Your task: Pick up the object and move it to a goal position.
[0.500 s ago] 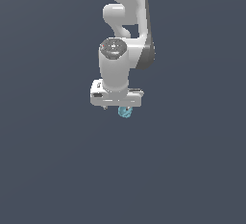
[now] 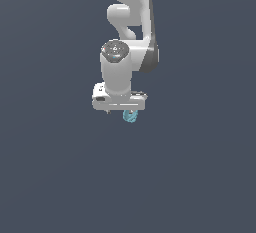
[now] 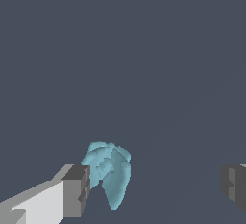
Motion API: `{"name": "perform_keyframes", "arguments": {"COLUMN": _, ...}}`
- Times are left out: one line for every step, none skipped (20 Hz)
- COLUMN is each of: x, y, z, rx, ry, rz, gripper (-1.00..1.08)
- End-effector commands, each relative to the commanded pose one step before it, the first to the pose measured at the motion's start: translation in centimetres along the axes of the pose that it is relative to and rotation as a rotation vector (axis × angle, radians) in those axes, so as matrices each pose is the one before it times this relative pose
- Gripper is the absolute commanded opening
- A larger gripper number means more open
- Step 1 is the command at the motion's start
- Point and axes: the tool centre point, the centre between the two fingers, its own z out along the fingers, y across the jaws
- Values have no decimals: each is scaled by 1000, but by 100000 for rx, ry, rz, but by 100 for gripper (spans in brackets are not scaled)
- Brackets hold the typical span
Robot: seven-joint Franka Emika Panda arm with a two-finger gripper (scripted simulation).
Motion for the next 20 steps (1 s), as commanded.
{"name": "perform_keyframes", "arguments": {"x": -95, "y": 190, "z": 46, "rx": 37, "ry": -283, "rz": -719, "gripper": 100}}
{"name": "perform_keyframes", "arguments": {"x": 3, "y": 18, "z": -10, "rx": -1, "ry": -18, "rz": -67, "gripper": 100}}
{"name": "perform_keyframes", "arguments": {"x": 14, "y": -28, "z": 2, "rx": 0, "ry": 0, "rz": 0, "gripper": 100}}
{"name": "perform_keyframes", "arguments": {"x": -1, "y": -15, "z": -3, "rx": -5, "ry": 64, "rz": 171, "gripper": 100}}
{"name": "perform_keyframes", "arguments": {"x": -18, "y": -52, "z": 40, "rx": 6, "ry": 56, "rz": 222, "gripper": 100}}
{"name": "perform_keyframes", "arguments": {"x": -46, "y": -59, "z": 73, "rx": 15, "ry": 63, "rz": 310, "gripper": 100}}
{"name": "perform_keyframes", "arguments": {"x": -71, "y": -77, "z": 107, "rx": 23, "ry": 76, "rz": 407, "gripper": 100}}
{"name": "perform_keyframes", "arguments": {"x": -93, "y": -100, "z": 138, "rx": 30, "ry": 94, "rz": 512, "gripper": 100}}
{"name": "perform_keyframes", "arguments": {"x": -110, "y": -115, "z": 161, "rx": 36, "ry": 118, "rz": 628, "gripper": 100}}
{"name": "perform_keyframes", "arguments": {"x": -126, "y": -137, "z": 182, "rx": 40, "ry": 141, "rz": 732, "gripper": 100}}
{"name": "perform_keyframes", "arguments": {"x": -145, "y": -156, "z": 205, "rx": 46, "ry": 162, "rz": 837, "gripper": 100}}
{"name": "perform_keyframes", "arguments": {"x": -168, "y": -169, "z": 228, "rx": 53, "ry": 181, "rz": 943, "gripper": 100}}
{"name": "perform_keyframes", "arguments": {"x": -194, "y": -183, "z": 254, "rx": 60, "ry": 200, "rz": 1054, "gripper": 100}}
{"name": "perform_keyframes", "arguments": {"x": -221, "y": -198, "z": 279, "rx": 68, "ry": 218, "rz": 1162, "gripper": 100}}
{"name": "perform_keyframes", "arguments": {"x": -249, "y": -211, "z": 301, "rx": 75, "ry": 238, "rz": 1273, "gripper": 100}}
{"name": "perform_keyframes", "arguments": {"x": -279, "y": -220, "z": 323, "rx": 83, "ry": 258, "rz": 1389, "gripper": 100}}
{"name": "perform_keyframes", "arguments": {"x": -311, "y": -229, "z": 345, "rx": 91, "ry": 276, "rz": 1502, "gripper": 100}}
{"name": "perform_keyframes", "arguments": {"x": -346, "y": -234, "z": 365, "rx": 99, "ry": 295, "rz": 1620, "gripper": 100}}
{"name": "perform_keyframes", "arguments": {"x": -382, "y": -238, "z": 384, "rx": 108, "ry": 314, "rz": 1737, "gripper": 100}}
{"name": "perform_keyframes", "arguments": {"x": -416, "y": -236, "z": 398, "rx": 115, "ry": 329, "rz": 1834, "gripper": 100}}
